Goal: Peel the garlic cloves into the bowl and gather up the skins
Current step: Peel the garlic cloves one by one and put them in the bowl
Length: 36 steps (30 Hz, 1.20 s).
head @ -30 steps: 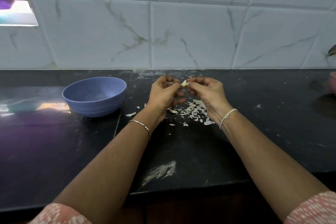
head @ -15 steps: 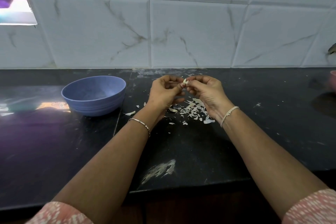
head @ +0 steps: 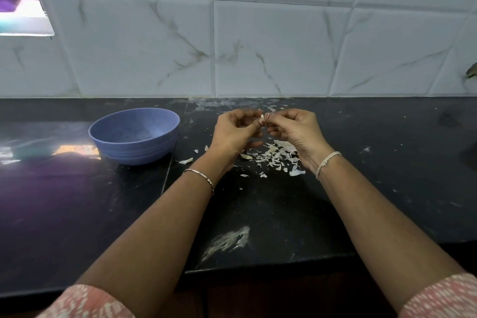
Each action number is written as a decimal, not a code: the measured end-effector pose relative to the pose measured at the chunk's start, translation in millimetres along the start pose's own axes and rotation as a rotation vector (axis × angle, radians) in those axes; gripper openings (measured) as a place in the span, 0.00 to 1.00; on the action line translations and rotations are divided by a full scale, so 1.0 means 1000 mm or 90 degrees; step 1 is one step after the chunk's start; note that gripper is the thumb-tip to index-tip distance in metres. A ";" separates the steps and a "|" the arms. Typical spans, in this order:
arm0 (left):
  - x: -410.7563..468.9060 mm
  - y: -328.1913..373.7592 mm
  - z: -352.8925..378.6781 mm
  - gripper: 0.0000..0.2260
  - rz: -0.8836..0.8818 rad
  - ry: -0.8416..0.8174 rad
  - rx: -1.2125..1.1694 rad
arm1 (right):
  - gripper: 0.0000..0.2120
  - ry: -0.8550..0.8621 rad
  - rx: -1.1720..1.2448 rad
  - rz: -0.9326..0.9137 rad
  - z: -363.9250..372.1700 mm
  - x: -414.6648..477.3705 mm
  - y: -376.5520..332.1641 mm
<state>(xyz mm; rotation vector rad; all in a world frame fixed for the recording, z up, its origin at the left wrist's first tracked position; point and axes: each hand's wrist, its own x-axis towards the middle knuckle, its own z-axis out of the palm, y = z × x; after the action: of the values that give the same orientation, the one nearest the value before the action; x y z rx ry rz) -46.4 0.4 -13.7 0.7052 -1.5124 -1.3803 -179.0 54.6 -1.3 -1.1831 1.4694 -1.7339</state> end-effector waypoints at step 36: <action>0.000 0.002 0.002 0.07 -0.016 0.007 0.114 | 0.02 0.014 -0.451 -0.136 -0.010 0.008 0.011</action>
<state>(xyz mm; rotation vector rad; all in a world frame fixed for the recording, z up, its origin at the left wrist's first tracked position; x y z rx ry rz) -47.5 1.4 -11.8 0.8432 -1.6382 -1.2673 -192.6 49.7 -9.7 -1.7220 2.1266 -1.3767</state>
